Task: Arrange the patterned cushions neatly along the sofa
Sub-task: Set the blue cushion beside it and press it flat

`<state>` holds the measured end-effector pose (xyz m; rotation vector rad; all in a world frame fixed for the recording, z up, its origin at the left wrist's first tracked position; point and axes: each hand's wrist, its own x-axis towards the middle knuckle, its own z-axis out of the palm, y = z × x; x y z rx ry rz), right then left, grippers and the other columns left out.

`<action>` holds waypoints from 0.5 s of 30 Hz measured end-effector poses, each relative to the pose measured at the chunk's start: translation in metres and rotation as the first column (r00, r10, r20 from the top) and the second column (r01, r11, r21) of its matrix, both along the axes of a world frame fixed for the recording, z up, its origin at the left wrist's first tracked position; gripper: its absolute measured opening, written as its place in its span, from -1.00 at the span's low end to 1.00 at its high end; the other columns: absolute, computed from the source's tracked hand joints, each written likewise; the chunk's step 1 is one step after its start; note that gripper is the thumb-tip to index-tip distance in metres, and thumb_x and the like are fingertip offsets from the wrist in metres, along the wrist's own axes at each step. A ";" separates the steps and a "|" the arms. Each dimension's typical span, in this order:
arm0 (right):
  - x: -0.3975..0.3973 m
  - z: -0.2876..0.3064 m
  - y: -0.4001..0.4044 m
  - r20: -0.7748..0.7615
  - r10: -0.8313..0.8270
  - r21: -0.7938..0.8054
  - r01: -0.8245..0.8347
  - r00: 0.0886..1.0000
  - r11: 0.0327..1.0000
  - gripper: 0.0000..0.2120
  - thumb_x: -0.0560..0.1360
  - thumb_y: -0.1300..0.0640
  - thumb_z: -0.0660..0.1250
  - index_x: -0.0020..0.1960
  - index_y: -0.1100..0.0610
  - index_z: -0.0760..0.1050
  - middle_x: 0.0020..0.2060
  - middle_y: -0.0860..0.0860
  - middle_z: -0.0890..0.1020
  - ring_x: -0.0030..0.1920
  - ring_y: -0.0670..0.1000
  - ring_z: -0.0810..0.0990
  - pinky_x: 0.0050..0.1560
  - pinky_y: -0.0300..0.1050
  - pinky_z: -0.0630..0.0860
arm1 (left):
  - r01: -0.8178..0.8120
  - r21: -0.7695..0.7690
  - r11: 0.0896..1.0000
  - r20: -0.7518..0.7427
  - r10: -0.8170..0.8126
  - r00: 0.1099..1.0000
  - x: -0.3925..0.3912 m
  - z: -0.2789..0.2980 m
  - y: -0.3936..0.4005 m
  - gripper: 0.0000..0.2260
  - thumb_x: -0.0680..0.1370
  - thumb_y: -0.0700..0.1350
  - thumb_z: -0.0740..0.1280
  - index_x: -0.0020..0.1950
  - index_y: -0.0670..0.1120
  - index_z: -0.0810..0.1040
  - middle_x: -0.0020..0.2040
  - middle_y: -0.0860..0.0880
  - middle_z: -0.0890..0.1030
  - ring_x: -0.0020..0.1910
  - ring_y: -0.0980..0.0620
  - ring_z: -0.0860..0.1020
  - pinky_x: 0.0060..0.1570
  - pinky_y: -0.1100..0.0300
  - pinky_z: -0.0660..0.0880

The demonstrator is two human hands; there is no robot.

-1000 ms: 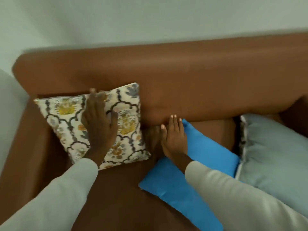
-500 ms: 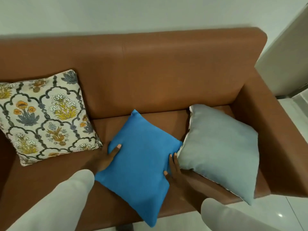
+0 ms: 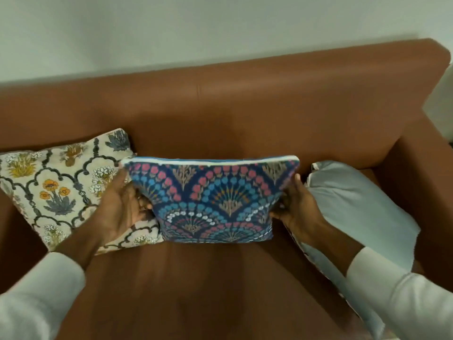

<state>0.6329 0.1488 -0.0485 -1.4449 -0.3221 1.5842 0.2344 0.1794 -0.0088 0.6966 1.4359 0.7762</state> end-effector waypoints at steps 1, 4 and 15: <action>-0.008 -0.005 0.008 0.033 0.016 0.028 -0.017 0.999 0.999 -0.50 0.74 -0.27 0.02 0.16 -0.09 0.68 0.20 0.10 0.68 0.03 0.11 0.59 0.05 0.05 0.66 | 0.022 0.031 0.999 -0.086 -0.020 0.996 0.016 -0.009 0.008 -0.30 0.55 0.61 0.01 0.12 0.19 0.75 -0.01 0.06 0.76 -0.10 0.07 0.72 -0.10 0.08 0.58; -0.042 -0.035 0.023 0.227 0.154 0.124 -0.185 0.962 0.975 -0.59 0.76 -0.19 0.03 0.52 -0.13 0.42 0.55 0.01 0.48 0.35 -0.01 0.65 0.25 -0.04 0.64 | -0.127 0.084 0.988 -0.133 0.137 0.982 0.049 -0.061 0.022 -0.25 0.56 0.47 0.08 0.57 0.04 0.48 0.39 -0.03 0.61 0.37 -0.12 0.63 0.13 0.10 0.63; -0.105 -0.088 0.059 0.965 -0.181 -0.013 -0.721 -0.191 0.692 -0.38 0.76 -0.24 -0.04 0.75 -0.06 -0.03 0.75 0.01 0.02 0.74 0.27 0.06 0.62 0.51 0.10 | 0.811 0.371 0.452 -0.900 0.389 0.194 0.092 -0.121 0.023 -0.35 0.73 0.20 0.28 0.78 0.12 0.15 0.82 -0.02 0.09 0.80 -0.14 0.08 0.66 -0.29 0.10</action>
